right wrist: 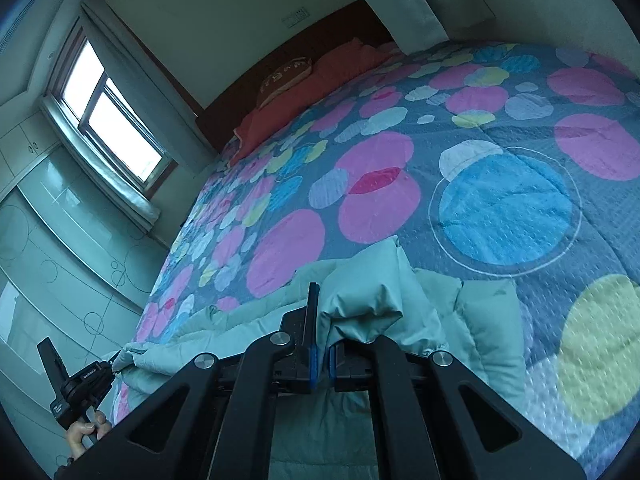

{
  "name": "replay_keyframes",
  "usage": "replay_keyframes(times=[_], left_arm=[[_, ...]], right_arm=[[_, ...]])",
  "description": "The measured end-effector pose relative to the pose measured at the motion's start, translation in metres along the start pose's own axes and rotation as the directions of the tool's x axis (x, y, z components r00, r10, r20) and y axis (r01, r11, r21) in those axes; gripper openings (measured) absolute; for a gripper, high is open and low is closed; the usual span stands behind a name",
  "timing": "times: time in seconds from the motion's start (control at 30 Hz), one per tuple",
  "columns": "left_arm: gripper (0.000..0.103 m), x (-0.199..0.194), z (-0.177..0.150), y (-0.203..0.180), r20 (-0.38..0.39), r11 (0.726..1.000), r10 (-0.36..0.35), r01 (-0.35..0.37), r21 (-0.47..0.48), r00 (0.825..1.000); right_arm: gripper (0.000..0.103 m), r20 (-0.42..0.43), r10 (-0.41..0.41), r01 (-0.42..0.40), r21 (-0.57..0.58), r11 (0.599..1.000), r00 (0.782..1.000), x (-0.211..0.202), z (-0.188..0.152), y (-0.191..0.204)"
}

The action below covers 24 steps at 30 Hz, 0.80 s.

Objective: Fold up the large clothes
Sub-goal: 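Lay the hem over the jacket and open both tools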

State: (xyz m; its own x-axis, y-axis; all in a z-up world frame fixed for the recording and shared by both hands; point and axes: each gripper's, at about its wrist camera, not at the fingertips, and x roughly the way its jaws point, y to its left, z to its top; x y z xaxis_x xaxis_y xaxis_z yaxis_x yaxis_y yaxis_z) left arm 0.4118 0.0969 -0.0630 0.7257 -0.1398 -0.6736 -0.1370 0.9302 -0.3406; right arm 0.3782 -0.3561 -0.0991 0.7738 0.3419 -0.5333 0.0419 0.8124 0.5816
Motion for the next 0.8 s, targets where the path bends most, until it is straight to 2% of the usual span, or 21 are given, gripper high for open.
replay_keyframes(times=[0.17,0.33,0.43,0.47,0.5,0.53,0.57,0.6,0.63,0.67,0.7,0.8], left_arm=[[0.002,0.039,0.005,-0.010,-0.021,0.997,0.049,-0.048,0.056,0.999],[0.002,0.066,0.012,-0.017,-0.031,0.994,0.076,-0.073,0.086,0.997],[0.005,0.071,0.017,-0.016,-0.046,0.995,0.077,-0.074,0.066,0.996],[0.009,0.071,0.018,-0.016,-0.050,0.996,0.073,-0.070,0.057,0.996],[0.021,0.068,0.018,-0.016,-0.048,0.996,0.069,-0.067,0.052,0.996],[0.031,0.064,0.020,-0.016,-0.039,0.997,0.063,-0.060,0.053,0.997],[0.050,0.058,0.022,-0.017,-0.022,0.997,0.057,-0.055,0.055,0.998],[0.057,0.052,0.024,-0.018,-0.002,0.997,0.058,-0.058,0.057,0.998],[0.059,0.044,0.027,-0.019,0.027,0.995,0.077,-0.078,0.062,0.997],[0.065,0.036,0.029,-0.019,0.052,0.993,0.094,-0.097,0.070,0.994],[0.067,0.031,0.032,-0.020,0.069,0.991,0.101,-0.106,0.076,0.992],[0.067,0.015,0.034,-0.021,0.088,0.991,0.082,-0.091,0.096,0.993]], right_arm=[[0.003,-0.050,-0.056,0.056,-0.006,0.998,0.997,0.041,0.005,-0.011],[0.004,-0.051,-0.095,0.093,-0.039,0.995,0.994,0.056,0.012,-0.009],[0.005,-0.065,-0.105,0.102,-0.053,0.993,0.992,0.061,0.016,-0.008],[0.005,-0.068,-0.103,0.100,-0.053,0.994,0.992,0.061,0.018,-0.008],[0.008,-0.067,-0.099,0.095,-0.053,0.994,0.993,0.058,0.018,-0.007],[0.016,-0.064,-0.090,0.086,-0.051,0.995,0.994,0.055,0.019,-0.007],[0.022,-0.059,-0.078,0.075,-0.048,0.996,0.995,0.052,0.020,-0.005],[0.036,-0.047,-0.066,0.064,-0.046,0.997,0.997,0.047,0.021,-0.004],[0.049,-0.030,-0.062,0.061,-0.048,0.997,0.998,0.042,0.022,-0.001],[0.053,-0.007,-0.062,0.062,-0.053,0.997,0.998,0.037,0.022,0.001],[0.057,0.013,-0.063,0.063,-0.058,0.996,0.998,0.032,0.023,0.004],[0.057,0.034,-0.065,0.067,-0.078,0.995,0.997,0.025,0.023,0.013]])
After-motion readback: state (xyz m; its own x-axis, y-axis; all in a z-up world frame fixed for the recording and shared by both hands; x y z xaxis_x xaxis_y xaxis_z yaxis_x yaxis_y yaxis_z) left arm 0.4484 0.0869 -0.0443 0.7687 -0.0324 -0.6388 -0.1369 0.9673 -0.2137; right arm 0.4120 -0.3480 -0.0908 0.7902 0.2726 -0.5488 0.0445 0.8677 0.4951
